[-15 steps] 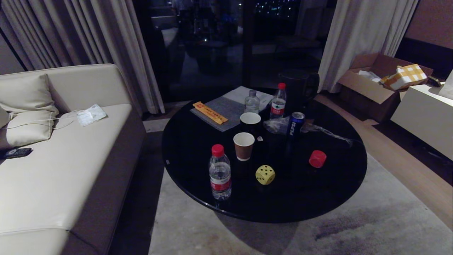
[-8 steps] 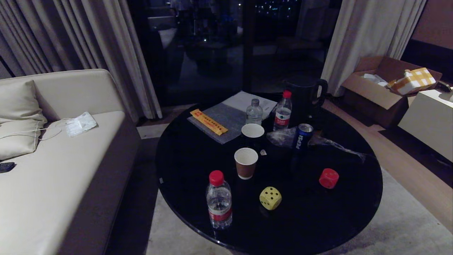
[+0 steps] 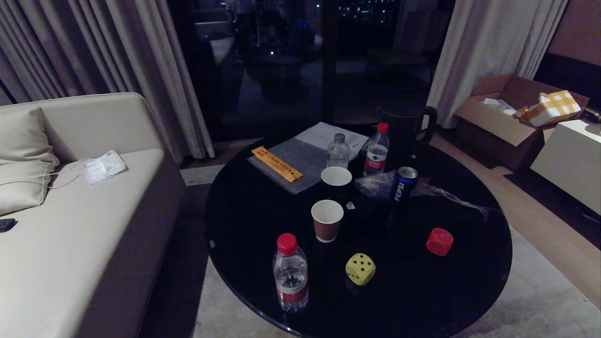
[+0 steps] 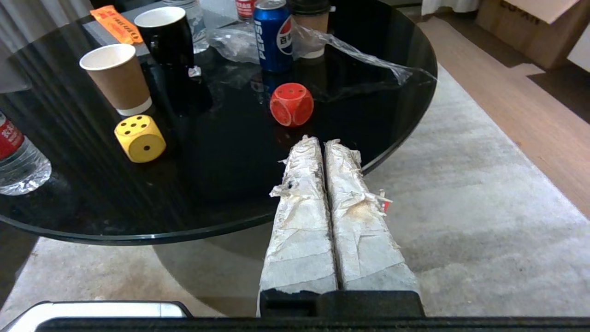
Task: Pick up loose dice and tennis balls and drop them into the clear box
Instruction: Pick up toys out of the box
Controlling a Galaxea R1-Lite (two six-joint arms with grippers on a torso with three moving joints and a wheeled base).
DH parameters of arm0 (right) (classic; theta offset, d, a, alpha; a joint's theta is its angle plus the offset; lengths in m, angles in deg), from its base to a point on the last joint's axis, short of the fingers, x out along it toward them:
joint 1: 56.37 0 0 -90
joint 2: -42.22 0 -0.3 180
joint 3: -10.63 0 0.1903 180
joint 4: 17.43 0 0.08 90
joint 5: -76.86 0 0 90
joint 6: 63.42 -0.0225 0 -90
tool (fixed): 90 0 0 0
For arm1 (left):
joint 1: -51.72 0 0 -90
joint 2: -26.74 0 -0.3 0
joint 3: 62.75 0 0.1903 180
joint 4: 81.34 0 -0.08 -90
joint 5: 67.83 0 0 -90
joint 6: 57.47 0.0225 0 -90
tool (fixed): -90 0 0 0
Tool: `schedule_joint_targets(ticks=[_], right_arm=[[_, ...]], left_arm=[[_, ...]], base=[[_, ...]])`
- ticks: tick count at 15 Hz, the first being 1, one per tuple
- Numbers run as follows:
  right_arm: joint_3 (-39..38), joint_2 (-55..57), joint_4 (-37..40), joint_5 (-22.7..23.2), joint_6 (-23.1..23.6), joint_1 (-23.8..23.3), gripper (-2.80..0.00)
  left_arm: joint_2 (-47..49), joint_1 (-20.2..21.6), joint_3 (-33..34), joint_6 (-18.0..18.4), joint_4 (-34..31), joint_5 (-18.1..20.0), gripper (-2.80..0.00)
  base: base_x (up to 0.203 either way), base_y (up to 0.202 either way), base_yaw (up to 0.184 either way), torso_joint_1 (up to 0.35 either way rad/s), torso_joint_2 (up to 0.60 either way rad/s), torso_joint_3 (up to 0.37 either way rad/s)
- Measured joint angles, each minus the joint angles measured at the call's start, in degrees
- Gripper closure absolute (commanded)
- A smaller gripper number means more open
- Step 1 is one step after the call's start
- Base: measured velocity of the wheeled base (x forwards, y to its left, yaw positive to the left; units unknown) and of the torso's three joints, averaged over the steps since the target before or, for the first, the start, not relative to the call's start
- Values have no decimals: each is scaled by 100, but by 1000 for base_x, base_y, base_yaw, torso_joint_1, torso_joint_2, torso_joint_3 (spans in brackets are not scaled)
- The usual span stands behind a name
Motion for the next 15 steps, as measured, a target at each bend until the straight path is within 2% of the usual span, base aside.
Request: schedule_joint_targets(ticks=[15], right_arm=[[0, 0, 0, 6, 2, 0, 0]], left_arm=[[0, 0, 0, -10, 5, 0, 0]], base=[[0, 0, 0, 2, 3, -183]])
